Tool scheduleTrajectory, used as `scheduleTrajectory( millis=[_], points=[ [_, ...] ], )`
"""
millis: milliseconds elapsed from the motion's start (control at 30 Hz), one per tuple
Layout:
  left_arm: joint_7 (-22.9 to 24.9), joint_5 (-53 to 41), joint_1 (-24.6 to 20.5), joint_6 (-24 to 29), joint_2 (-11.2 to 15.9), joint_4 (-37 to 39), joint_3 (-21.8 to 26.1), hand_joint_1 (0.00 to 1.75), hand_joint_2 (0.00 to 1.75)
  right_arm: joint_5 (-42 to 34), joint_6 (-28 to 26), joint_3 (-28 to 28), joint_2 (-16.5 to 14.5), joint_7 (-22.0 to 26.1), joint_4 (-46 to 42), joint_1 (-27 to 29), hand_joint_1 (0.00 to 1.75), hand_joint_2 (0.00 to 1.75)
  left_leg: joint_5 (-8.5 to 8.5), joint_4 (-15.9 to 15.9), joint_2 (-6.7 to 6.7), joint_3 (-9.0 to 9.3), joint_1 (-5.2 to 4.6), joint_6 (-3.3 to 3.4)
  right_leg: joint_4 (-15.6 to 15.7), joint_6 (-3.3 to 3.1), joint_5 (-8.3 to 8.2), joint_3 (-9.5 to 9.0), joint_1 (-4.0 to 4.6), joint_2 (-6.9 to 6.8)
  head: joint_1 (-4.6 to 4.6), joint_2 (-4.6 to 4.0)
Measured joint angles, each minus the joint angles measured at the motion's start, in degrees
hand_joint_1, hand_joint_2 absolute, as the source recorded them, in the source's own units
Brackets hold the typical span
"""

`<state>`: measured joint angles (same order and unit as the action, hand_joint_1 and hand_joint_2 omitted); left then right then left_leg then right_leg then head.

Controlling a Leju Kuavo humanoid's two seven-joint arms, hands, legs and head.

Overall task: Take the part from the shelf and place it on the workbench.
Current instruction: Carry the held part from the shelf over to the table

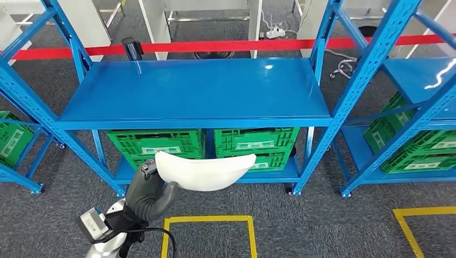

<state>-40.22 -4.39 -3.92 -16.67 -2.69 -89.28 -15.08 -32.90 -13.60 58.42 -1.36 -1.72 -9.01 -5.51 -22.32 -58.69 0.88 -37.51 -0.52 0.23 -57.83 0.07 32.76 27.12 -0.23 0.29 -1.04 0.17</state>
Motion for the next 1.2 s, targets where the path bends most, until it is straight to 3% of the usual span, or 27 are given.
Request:
scheduleTrajectory(
  millis=[67, 100, 200, 233, 267, 300, 333, 367, 433, 467, 500, 567, 600, 667, 733, 767, 800, 833, 867, 900, 967, 1000, 1067, 1100, 1133, 1200],
  points=[
    [-0.01, -0.31, 0.66, 0.47, 0.11, -0.52, 0.22, 1.75, 1.75, 0.25, 0.5, 0.17, -0.12, -0.25, 0.0, -0.06, 0.0, 1.75, 0.19, -0.02, -0.16, -0.32, 0.16, -0.73, -0.03, -0.88, -1.06, 0.88, -0.13, -0.17, 0.0, 0.0],
    [0.01, -0.53, 1.01, 0.72, 0.19, -0.77, 0.34, 1.75, 1.75, 0.35, 0.69, 0.23, -0.18, -0.38, 0.0, -0.12, 0.0, 1.75, -1.17, -0.89, -0.32, -0.8, 0.26, -1.08, 0.07, -1.32, -1.75, 1.54, -0.21, -0.29, -0.06, 0.0],
    [0.03, -0.87, 1.84, 1.18, 0.44, -1.36, 0.73, 1.75, 1.75, 0.51, 1.04, 0.39, -0.24, -0.63, 0.0, -0.23, 0.0, 1.75, -9.86, -9.76, -0.61, -3.1, 0.62, -1.94, 0.13, -1.85, -3.99, 4.17, -0.32, -0.47, -0.38, 0.0],
    [0.03, -0.9, 2.04, 1.22, 0.5, -1.43, 0.81, 1.75, 1.75, 0.52, 1.07, 0.47, -0.24, -0.65, 0.0, -0.24, 0.0, 1.75, -11.56, -13.35, -0.6, -3.56, 0.72, -2.13, 0.1, -1.8, -4.75, 5.12, -0.31, -0.49, -0.44, 0.0],
    [0.03, -0.92, 2.21, 1.26, 0.54, -1.46, 0.89, 1.75, 1.75, 0.53, 1.08, 0.56, -0.24, -0.68, 0.0, -0.25, 0.0, 1.75, -11.67, -15.82, -0.61, -3.47, 0.79, -2.23, 0.05, -1.71, -5.49, 6.08, -0.31, -0.53, -0.48, 0.0],
    [0.03, -0.95, 2.4, 1.36, 0.56, -1.5, 0.95, 1.75, 1.75, 0.54, 1.13, 0.67, -0.24, -0.76, 0.0, -0.27, 0.0, 1.75, -10.53, -16.64, -0.61, -2.57, 0.88, -2.27, 0.0, -1.58, -6.22, 7.05, -0.31, -0.57, -0.52, 0.0],
    [0.03, -0.99, 2.6, 1.52, 0.58, -1.54, 0.98, 1.75, 1.75, 0.56, 1.26, 0.77, -0.24, -0.9, 0.0, -0.3, 0.0, 1.75, -8.83, -15.39, -0.61, -0.65, 0.97, -2.25, -0.05, -1.43, -6.92, 7.96, -0.31, -0.59, -0.55, 0.0],
    [0.03, -1.07, 2.78, 1.76, 0.59, -1.65, 1.02, 1.75, 1.75, 0.64, 1.53, 0.9, -0.23, -1.06, 0.0, -0.37, 0.0, 1.75, -7.64, -12.18, -0.66, 2.38, 1.08, -2.18, -0.12, -1.22, -7.59, 8.69, -0.31, -0.55, -0.58, 0.0],
    [0.02, -1.31, 3.1, 2.21, 0.57, -2.08, 1.08, 1.75, 1.75, 0.95, 2.3, 1.18, -0.15, -1.37, 0.0, -0.51, 0.0, 1.75, -8.4, -3.24, -0.91, 9.27, 1.08, -1.82, -0.22, -0.68, -8.74, 9.51, -0.18, -0.38, -0.6, 0.01],
    [0.01, -1.42, 3.32, 2.39, 0.55, -2.38, 1.15, 1.75, 1.75, 1.18, 2.67, 1.32, -0.09, -1.43, 0.01, -0.56, 0.0, 1.75, -9.39, 0.14, -1.05, 11.5, 0.97, -1.53, -0.17, -0.34, -9.29, 9.55, -0.18, -0.3, -0.58, 0.01],
    [0.0, -1.52, 3.6, 2.5, 0.52, -2.65, 1.28, 1.75, 1.75, 1.36, 2.93, 1.45, -0.03, -1.46, 0.04, -0.57, 0.0, 1.75, -10.05, 1.97, -1.13, 12.46, 0.75, -1.13, -0.01, 0.05, -9.85, 9.55, -0.22, -0.24, -0.58, 0.01],
    [0.01, -1.62, 4.28, 2.67, 0.48, -2.95, 1.61, 1.75, 1.75, 1.57, 3.18, 1.63, 0.08, -1.47, 0.17, -0.53, 0.0, 1.75, -9.33, 2.57, -0.98, 11.87, 0.52, -0.06, 0.24, 0.87, -10.58, 9.79, -0.48, -0.08, -0.6, 0.0],
    [0.03, -1.68, 4.53, 2.7, 0.43, -3.02, 1.78, 1.75, 1.75, 1.62, 3.2, 1.7, 0.11, -1.49, 0.25, -0.48, 0.0, 1.75, -8.69, 2.56, -0.84, 11.2, 0.52, 0.54, -0.36, 1.17, -9.63, 10.26, -0.56, -0.01, -0.56, 0.0],
    [0.03, -1.9, 4.88, 2.66, 0.28, -3.15, 2.06, 1.75, 1.75, 1.69, 3.03, 1.93, 0.18, -1.38, 0.35, -0.4, 0.0, 1.75, -7.2, 2.63, -0.58, 9.46, 0.57, 1.42, -4.85, 1.51, -4.46, 11.91, -0.58, 0.06, -0.25, 0.0],
    [0.04, -2.18, 5.25, 2.4, 0.16, -3.21, 2.38, 1.75, 1.75, 1.53, 2.54, 2.16, 0.3, -0.96, 0.37, -0.41, 0.0, 1.75, -5.78, 2.54, -0.52, 7.54, 0.31, 1.74, -12.47, 1.64, 0.82, 13.61, -0.41, 0.05, 0.04, 0.0],
    [0.04, -2.2, 5.42, 2.27, 0.13, -3.18, 2.48, 1.75, 1.75, 1.28, 2.23, 2.2, 0.4, -0.72, 0.37, -0.43, 0.0, 1.75, -5.13, 2.44, -0.47, 6.57, 0.15, 1.81, -15.45, 1.6, 1.52, 13.86, -0.34, 0.04, 0.09, 0.0],
    [0.05, -1.98, 5.55, 2.19, 0.13, -3.15, 2.55, 1.75, 1.75, 0.87, 1.88, 2.21, 0.55, -0.56, 0.37, -0.45, 0.0, 1.75, -4.51, 2.27, -0.42, 5.56, 0.03, 1.81, -16.88, 1.48, 0.72, 13.35, -0.26, 0.03, 0.11, 0.0],
    [0.05, -1.6, 5.62, 2.19, 0.13, -3.11, 2.56, 1.75, 1.75, 0.38, 1.5, 2.21, 0.71, -0.58, 0.37, -0.45, 0.0, 1.75, -3.99, 2.02, -0.24, 4.62, -0.05, 1.8, -16.36, 1.33, -1.03, 11.91, -0.18, -0.05, 0.11, 0.0],
    [0.05, -1.08, 5.61, 2.23, 0.1, -3.09, 2.57, 1.75, 1.75, -0.16, 1.17, 2.19, 0.9, -0.77, 0.37, -0.48, 0.0, 1.75, -3.57, 1.7, -0.04, 3.74, -0.09, 1.75, -13.91, 1.18, -2.8, 9.52, -0.09, -0.41, 0.14, 0.0],
    [0.05, -0.53, 5.59, 2.38, 0.07, -3.08, 2.58, 1.75, 1.75, -0.66, 0.89, 2.16, 1.09, -1.06, 0.37, -0.59, 0.0, 1.75, -3.24, 1.29, 0.21, 3.05, -0.17, 1.66, -9.96, 1.02, -3.4, 6.41, 0.08, -1.31, 0.19, 0.0],
    [0.06, 0.29, 5.5, 3.09, 0.01, -3.05, 2.62, 1.75, 1.75, -1.21, 0.58, 2.08, 1.48, -1.55, 0.37, -1.1, 0.0, 1.75, -2.8, 0.51, 0.93, 2.3, -0.36, 1.24, -2.07, 0.35, -1.79, 1.16, 0.53, -2.95, 0.32, 0.0],
    [0.06, 0.6, 5.47, 3.54, -0.01, -3.06, 2.64, 1.75, 1.75, -1.26, 0.49, 2.05, 1.7, -1.63, 0.37, -1.41, 0.0, 1.75, -2.59, 0.31, 1.41, 2.19, -0.4, 0.93, 0.2, -0.05, -0.76, -0.07, 0.74, -3.24, 0.37, 0.0],
    [0.06, 1.21, 5.42, 4.23, -0.01, -3.21, 2.67, 1.75, 1.75, -0.97, 0.31, 2.05, 2.1, -1.74, 0.37, -1.75, 0.0, 1.75, -2.2, 0.23, 2.4, 2.1, -0.32, 0.25, 1.15, -0.86, -0.97, -0.02, 0.7, -2.37, 0.41, 0.0],
    [0.04, 1.49, 5.4, 4.39, -0.01, -3.34, 2.67, 1.75, 1.75, -0.75, 0.2, 2.05, 2.32, -1.85, 0.38, -1.79, 0.0, 1.75, -2.57, -0.18, 2.26, 1.87, -0.25, -0.15, 1.24, -1.21, -1.43, 0.24, 0.56, -1.89, 0.37, 0.0],
    [0.03, 1.73, 5.41, 4.38, -0.01, -3.47, 2.67, 1.75, 1.75, -0.5, 0.09, 2.08, 2.53, -1.96, 0.38, -1.81, 0.0, 1.75, -3.79, -1.6, 1.7, 1.27, -0.16, -0.56, 1.34, -1.51, -1.93, 0.57, 0.37, -1.5, 0.27, 0.0],
    [0.03, 1.96, 5.5, 4.16, 0.01, -3.59, 2.68, 1.75, 1.75, -0.06, -0.07, 2.18, 2.88, -2.1, 0.39, -1.89, 0.0, 1.75, -8.16, -7.88, 0.12, -1.09, 0.16, -1.34, 1.33, -1.81, -2.79, 1.47, 0.17, -0.7, 0.03, 0.0]
  ],
)
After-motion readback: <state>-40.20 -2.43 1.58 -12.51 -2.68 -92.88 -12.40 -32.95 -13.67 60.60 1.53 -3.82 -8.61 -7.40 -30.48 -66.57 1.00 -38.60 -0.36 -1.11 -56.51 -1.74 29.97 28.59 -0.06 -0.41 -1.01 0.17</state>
